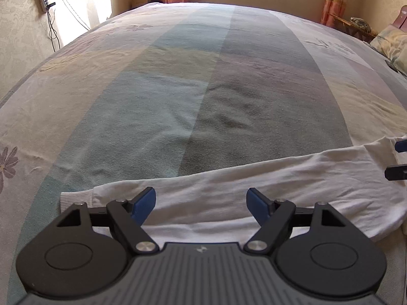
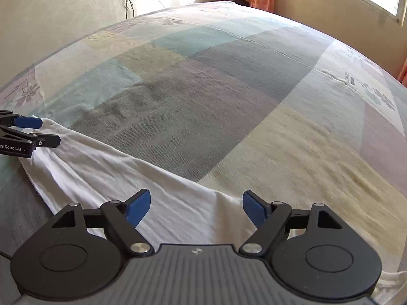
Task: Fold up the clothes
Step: 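Smooth the folded sleeve flat along its length with both open tools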
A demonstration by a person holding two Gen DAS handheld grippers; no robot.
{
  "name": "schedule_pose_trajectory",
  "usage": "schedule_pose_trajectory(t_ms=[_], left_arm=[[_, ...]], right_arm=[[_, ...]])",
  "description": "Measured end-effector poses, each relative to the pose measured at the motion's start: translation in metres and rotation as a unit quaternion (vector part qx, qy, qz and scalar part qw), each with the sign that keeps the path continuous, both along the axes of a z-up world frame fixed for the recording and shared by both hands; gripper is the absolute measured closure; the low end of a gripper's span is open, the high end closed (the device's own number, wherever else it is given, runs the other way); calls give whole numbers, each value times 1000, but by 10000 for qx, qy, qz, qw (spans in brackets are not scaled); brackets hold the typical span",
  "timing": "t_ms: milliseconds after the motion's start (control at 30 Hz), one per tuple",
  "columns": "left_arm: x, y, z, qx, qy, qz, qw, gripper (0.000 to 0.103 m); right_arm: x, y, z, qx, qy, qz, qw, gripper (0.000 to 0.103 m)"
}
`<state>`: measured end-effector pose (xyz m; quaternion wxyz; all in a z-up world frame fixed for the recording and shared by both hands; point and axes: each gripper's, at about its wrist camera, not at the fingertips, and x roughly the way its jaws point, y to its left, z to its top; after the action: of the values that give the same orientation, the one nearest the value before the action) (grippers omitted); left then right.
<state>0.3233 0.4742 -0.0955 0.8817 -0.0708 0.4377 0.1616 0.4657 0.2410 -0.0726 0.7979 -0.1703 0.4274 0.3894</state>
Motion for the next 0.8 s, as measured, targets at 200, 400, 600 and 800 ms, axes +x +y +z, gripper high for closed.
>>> schedule_pose_trajectory(t_ms=[200,400,600,800], left_arm=[[-25,33,-11,72,200,741,9970,21],[-22,29,10,417,138,358,9984,27],[-18,0,9,470,-88,-204,9986,25],[-41,5,-12,268,142,-5,9995,21]], right_arm=[[11,2,-29,-150,86,-332,9993,8],[41,22,-24,-293,-255,-375,9985,1],[17,-6,11,-382,-261,-382,9982,1],[-49,-12,5,-321,204,-452,9983,0]])
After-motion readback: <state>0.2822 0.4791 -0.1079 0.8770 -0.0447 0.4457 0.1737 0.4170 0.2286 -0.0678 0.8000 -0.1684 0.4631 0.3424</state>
